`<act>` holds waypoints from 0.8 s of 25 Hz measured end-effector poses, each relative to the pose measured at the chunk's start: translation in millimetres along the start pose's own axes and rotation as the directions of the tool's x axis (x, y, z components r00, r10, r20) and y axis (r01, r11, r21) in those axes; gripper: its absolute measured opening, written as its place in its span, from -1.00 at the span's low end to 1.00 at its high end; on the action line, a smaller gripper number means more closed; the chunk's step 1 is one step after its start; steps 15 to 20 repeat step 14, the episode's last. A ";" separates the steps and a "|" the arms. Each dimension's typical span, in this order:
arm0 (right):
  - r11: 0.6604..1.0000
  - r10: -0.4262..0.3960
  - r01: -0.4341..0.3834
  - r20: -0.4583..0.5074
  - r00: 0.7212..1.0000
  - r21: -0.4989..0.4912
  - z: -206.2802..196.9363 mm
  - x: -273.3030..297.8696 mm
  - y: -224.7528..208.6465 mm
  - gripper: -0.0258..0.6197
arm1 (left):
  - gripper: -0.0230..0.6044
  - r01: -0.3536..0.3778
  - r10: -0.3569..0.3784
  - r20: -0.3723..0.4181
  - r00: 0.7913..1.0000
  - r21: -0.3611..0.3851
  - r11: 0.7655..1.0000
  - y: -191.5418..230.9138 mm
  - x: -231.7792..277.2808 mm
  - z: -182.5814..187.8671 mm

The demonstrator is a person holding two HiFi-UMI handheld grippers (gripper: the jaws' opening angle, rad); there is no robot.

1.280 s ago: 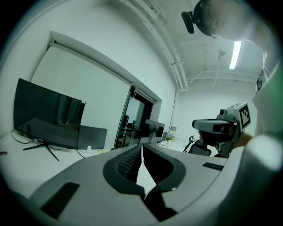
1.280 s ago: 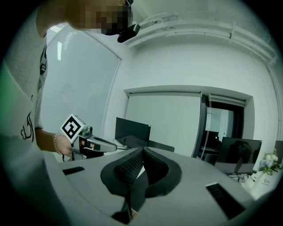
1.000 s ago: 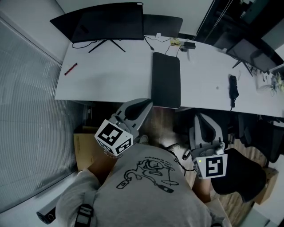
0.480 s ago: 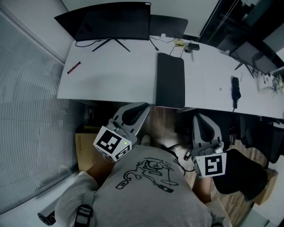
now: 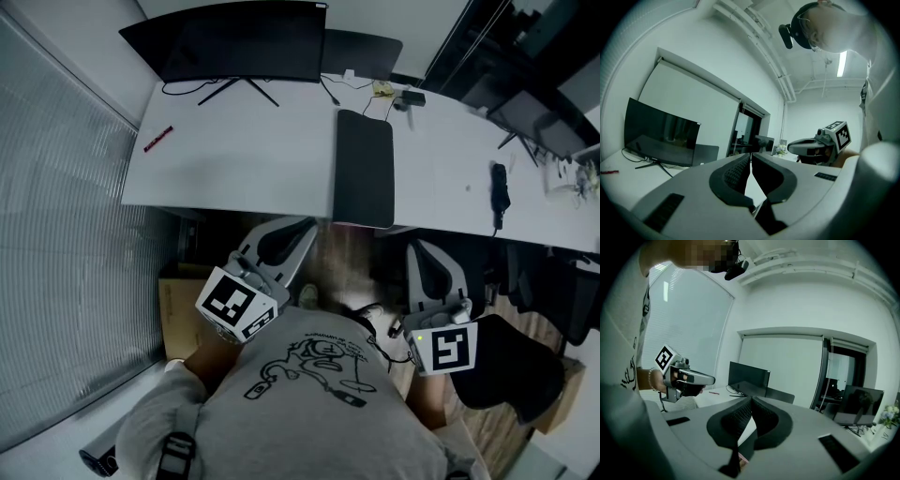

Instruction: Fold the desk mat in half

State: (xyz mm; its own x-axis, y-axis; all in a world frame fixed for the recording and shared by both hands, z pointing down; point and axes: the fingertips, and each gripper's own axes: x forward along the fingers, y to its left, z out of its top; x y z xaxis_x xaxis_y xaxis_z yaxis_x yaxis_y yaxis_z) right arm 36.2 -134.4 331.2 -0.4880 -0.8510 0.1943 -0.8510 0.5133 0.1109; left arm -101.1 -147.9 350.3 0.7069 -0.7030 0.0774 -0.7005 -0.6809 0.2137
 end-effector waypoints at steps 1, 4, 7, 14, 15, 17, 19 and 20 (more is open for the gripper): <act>1.000 0.000 0.000 0.000 1.000 0.000 -0.1 0.3 0.2 -0.90 | -0.82 -0.001 0.001 0.000 1.000 -0.001 1.000 0.6 -0.1 -0.6; 1.000 -0.001 0.001 -0.002 1.000 0.001 -1.1 0.2 1.3 -0.90 | -0.82 -0.003 0.003 -0.002 1.000 -0.006 1.000 1.8 -1.1 -2.9; 1.000 -0.002 0.002 -0.005 1.000 0.000 -0.9 1.2 2.2 -0.90 | -0.83 -0.001 0.001 -0.003 1.000 -0.013 1.000 3.3 -2.0 -3.4; 1.000 0.001 -0.001 -0.006 1.000 -0.004 -1.5 3.4 1.8 -0.90 | -0.82 -0.002 0.002 -0.008 1.000 -0.034 0.999 5.8 0.0 -6.2; 1.000 0.001 -0.001 -0.006 1.000 -0.004 -1.5 3.4 1.8 -0.90 | -0.82 -0.002 0.002 -0.008 1.000 -0.034 0.999 5.8 0.0 -6.2; 1.000 0.001 -0.001 -0.006 1.000 -0.004 -1.5 3.4 1.8 -0.90 | -0.82 -0.002 0.002 -0.008 1.000 -0.034 0.999 5.8 0.0 -6.2; 1.000 0.001 -0.001 -0.006 1.000 -0.004 -1.5 3.4 1.8 -0.90 | -0.82 -0.002 0.002 -0.008 1.000 -0.034 0.999 5.8 0.0 -6.2; 1.000 0.001 -0.001 -0.006 1.000 -0.004 -1.5 3.4 1.8 -0.90 | -0.82 -0.002 0.002 -0.008 1.000 -0.034 0.999 5.8 0.0 -6.2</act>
